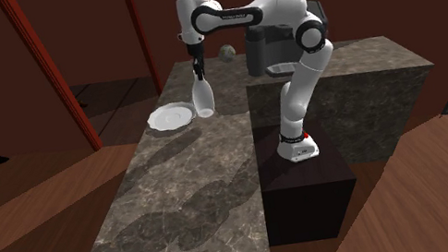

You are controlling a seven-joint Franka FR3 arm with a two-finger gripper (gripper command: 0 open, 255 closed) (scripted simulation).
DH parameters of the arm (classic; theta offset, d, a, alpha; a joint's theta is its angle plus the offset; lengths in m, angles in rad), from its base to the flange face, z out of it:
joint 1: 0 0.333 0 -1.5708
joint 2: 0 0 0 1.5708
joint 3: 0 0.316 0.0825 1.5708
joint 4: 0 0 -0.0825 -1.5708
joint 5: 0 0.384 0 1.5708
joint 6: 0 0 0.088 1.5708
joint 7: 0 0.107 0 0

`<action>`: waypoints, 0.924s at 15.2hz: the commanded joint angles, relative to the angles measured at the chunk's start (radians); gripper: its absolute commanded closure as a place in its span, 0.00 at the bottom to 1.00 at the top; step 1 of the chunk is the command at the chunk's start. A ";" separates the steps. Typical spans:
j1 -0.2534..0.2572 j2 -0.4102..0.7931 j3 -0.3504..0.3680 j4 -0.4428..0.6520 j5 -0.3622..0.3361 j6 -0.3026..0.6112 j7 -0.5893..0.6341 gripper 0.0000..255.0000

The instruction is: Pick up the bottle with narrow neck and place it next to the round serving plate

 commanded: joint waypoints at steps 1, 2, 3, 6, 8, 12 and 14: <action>0.000 -0.007 -0.001 -0.036 0.000 0.029 -0.001 1.00; 0.000 -0.011 -0.001 -0.053 0.000 0.043 0.000 1.00; 0.000 -0.014 -0.001 -0.069 0.000 0.056 0.000 1.00; 0.000 -0.023 -0.001 -0.118 0.000 0.096 0.001 1.00; 0.000 -0.028 -0.001 -0.149 0.000 0.122 0.001 1.00; 0.000 -0.031 -0.001 -0.172 0.000 0.143 0.001 1.00; 0.000 -0.031 -0.001 -0.172 0.000 0.143 0.001 1.00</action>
